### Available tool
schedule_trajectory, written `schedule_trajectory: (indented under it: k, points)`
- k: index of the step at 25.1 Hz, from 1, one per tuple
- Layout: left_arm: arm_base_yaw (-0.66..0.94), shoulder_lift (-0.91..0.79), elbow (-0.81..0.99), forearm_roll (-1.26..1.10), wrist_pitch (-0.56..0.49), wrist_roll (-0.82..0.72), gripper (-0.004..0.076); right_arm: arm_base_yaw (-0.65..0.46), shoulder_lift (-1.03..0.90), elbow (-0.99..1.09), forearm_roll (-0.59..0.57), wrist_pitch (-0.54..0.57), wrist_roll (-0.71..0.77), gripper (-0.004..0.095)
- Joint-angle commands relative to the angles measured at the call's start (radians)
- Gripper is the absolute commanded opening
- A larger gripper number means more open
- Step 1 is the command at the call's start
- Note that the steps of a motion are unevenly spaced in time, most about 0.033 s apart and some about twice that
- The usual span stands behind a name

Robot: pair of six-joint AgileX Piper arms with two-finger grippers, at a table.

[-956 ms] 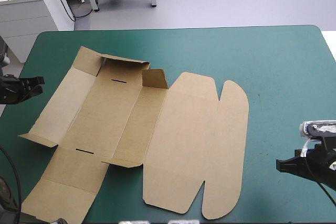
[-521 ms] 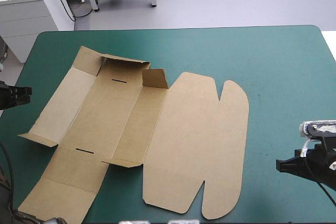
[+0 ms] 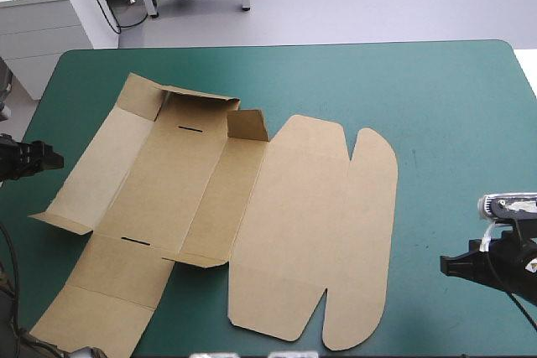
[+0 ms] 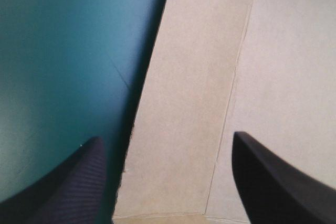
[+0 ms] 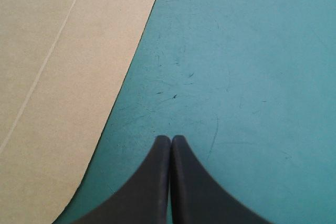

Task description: Fold the box

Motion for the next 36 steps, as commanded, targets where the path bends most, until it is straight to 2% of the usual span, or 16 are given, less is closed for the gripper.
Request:
schedule_trajectory:
  k: [1, 7, 11, 13, 15, 28, 36]
  points:
    - [0.001, -0.012, -0.032, -0.042, 0.004, 0.002, 0.0526, -0.007, 0.003, -0.027, 0.022, -0.035, -0.007, -0.0019]
    - [0.001, 0.127, -0.037, -0.038, 0.009, 0.12, 0.0525, -0.007, 0.003, -0.027, 0.028, -0.024, -0.007, -0.0019]
    - [0.001, 0.182, -0.11, -0.04, 0.011, 0.17, 0.0525, -0.007, 0.003, -0.027, 0.095, -0.007, -0.007, -0.0019]
    - [0.001, 0.213, -0.141, -0.043, 0.051, 0.19, 0.0525, -0.007, 0.003, -0.027, 0.101, 0.004, -0.007, -0.0019]
    - [-0.007, 0.239, -0.148, -0.043, 0.09, 0.19, 0.0525, -0.007, 0.003, -0.027, 0.101, 0.006, -0.007, -0.0019]
    - [-0.175, 0.266, -0.148, -0.038, 0.09, 0.162, 0.0524, -0.007, 0.003, -0.027, 0.097, 0.013, -0.032, -0.0019]
    - [-0.242, 0.251, -0.103, -0.038, 0.092, 0.104, 0.0456, -0.007, 0.003, -0.027, 0.095, 0.013, -0.07, -0.0019]
